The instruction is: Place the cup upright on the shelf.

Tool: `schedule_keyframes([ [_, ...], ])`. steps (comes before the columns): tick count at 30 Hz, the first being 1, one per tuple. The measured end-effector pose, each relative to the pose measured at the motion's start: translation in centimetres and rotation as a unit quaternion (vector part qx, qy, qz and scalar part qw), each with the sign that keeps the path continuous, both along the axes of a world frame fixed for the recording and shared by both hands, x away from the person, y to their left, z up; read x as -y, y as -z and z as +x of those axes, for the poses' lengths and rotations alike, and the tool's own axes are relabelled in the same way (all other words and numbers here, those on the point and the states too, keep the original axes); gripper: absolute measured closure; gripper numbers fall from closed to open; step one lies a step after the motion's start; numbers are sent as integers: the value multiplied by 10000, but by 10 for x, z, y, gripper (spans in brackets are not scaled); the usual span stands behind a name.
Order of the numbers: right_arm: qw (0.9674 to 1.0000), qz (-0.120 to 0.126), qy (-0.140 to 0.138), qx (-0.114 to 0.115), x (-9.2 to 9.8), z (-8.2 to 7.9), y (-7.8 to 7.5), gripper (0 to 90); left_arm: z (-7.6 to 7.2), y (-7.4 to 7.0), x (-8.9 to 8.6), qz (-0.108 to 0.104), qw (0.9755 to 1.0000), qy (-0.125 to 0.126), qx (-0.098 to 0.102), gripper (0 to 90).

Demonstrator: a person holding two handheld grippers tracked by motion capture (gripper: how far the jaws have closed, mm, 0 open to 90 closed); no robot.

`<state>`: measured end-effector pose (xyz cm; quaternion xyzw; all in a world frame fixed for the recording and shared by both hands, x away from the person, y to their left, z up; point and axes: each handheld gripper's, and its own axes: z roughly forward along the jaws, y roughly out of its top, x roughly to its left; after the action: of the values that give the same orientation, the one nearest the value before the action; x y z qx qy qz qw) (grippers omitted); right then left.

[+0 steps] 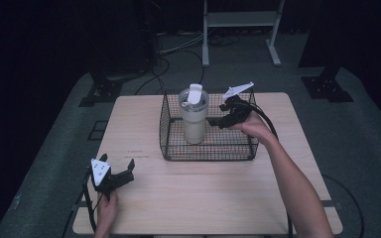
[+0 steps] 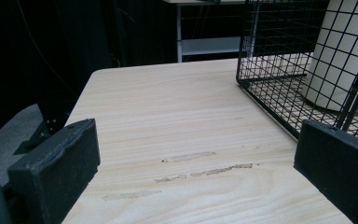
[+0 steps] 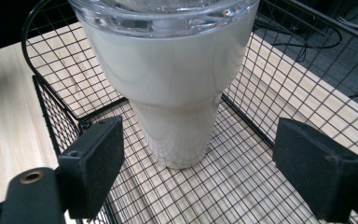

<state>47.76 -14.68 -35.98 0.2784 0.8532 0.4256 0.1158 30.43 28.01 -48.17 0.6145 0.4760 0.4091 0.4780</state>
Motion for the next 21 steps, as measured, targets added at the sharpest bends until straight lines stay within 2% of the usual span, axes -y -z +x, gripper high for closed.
schedule_keyframes([
  [7,9999,-78,39,76,9,-8,-5,158,0,0,1,41,10000,11,-12,0],
  [12,10000,-41,29,54,14,-16,-7,159,0,0,1,78,10000,21,-16,0],
  [21,9999,-35,-44,162,21,-31,-16,159,0,0,1,74,10000,20,-12,0],
])
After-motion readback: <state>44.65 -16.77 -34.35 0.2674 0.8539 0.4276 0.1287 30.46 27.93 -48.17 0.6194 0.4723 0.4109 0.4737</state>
